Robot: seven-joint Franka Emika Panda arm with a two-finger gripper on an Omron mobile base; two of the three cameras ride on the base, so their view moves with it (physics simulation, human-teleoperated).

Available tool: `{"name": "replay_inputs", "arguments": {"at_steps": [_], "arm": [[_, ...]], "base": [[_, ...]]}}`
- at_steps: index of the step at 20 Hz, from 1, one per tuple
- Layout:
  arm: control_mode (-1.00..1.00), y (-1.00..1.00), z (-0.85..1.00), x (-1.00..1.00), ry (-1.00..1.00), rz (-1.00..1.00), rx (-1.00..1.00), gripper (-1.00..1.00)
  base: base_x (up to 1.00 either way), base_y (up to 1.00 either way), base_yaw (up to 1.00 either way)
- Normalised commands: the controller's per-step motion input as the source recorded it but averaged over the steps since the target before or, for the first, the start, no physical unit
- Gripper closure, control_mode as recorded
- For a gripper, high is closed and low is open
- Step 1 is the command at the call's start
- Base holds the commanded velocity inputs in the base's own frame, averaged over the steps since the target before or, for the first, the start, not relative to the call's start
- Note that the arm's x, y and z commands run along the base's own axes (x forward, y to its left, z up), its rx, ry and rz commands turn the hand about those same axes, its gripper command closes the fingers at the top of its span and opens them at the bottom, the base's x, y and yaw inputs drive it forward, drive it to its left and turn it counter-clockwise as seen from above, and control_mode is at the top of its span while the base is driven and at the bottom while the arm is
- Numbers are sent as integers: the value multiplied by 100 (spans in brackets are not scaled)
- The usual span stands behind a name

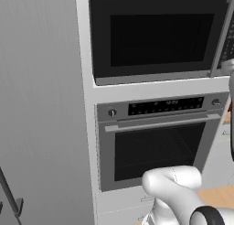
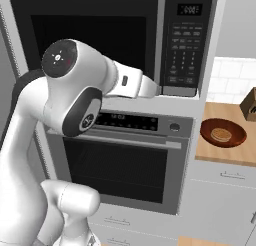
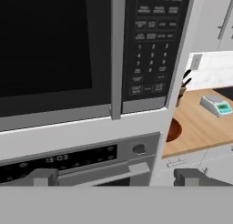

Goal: Open the microwave, place the bowl with waffle inside the microwave, then close the microwave door and turn it on.

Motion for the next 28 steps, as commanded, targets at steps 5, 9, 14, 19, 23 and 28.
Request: {"name": "replay_inputs", "arguments": {"at_steps": [5, 9, 14, 19, 23, 28], "arm": [[-100, -11, 0, 44, 0, 3, 0, -100], [-100, -19, 0, 47, 0, 7, 1, -100], [-100, -25, 1, 38, 0, 6, 2, -100], [-100, -10, 0, 33, 0, 1, 0, -100], [-100, 0, 0, 42, 0, 0, 0, -100], [-100, 0, 0, 46, 0, -1, 0, -100]], "base": [[0, 0, 0], [0, 0, 0], [0, 0, 0], [0, 0, 0], [0, 0, 0], [0, 0, 0]]}}
